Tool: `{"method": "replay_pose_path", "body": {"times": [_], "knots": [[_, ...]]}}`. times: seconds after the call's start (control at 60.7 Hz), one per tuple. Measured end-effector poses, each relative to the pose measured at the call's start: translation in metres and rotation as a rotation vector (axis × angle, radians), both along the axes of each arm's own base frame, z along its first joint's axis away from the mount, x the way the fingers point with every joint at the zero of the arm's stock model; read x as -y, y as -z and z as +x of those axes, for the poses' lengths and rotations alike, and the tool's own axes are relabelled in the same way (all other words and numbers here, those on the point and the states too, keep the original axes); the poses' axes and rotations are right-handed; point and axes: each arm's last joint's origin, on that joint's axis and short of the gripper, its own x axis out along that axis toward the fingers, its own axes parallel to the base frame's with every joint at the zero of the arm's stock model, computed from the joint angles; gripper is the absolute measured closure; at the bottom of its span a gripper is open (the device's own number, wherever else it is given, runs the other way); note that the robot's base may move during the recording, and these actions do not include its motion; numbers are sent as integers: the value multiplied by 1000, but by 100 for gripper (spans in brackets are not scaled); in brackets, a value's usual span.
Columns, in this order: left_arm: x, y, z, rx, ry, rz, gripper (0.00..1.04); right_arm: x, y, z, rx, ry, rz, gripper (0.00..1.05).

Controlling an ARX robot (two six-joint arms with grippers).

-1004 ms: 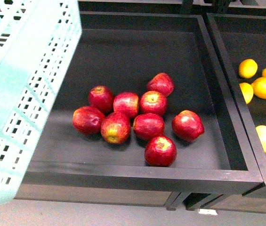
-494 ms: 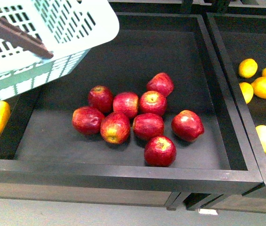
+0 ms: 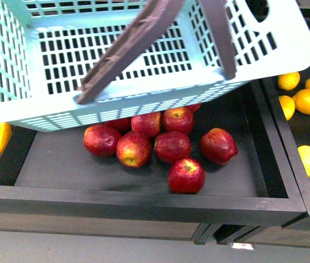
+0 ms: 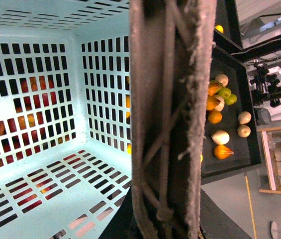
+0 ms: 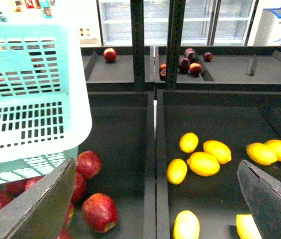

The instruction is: Pick lemon and mango into basket

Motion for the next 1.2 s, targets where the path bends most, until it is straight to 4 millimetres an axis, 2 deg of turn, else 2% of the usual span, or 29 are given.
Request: {"method": "replay_pose_path", "body": {"times": [0.148, 0.263, 0.79, 0.84, 0.873, 0.939, 1.004, 1.087, 1.186, 1.202], "knots": [[24, -3, -12, 5, 69, -29, 98, 0, 0, 0, 0, 0, 0, 9], [33, -4, -18, 6, 103, -40, 98, 0, 0, 0, 0, 0, 0, 9], [32, -4, -17, 7, 92, -39, 98, 0, 0, 0, -3, 3, 1, 9], [32, -4, -17, 6, 97, -41, 98, 1, 0, 1, -83, 35, 67, 9], [32, -4, -17, 5, 98, -42, 98, 4, 1, 2, -202, 74, 155, 9], [32, -4, -17, 3, 97, -44, 98, 15, 2, 13, -338, 174, 338, 9], [33, -4, -18, 4, 98, -43, 98, 29, 2, 25, -365, 244, 429, 9], [33, -4, -18, 2, 96, -45, 98, 51, -1, 40, -364, 319, 480, 9], [33, -4, -17, 5, 91, -41, 98, 85, -5, 64, -368, 434, 516, 9], [32, -4, -17, 6, 90, -40, 98, 96, -4, 71, -383, 459, 531, 9]]}}
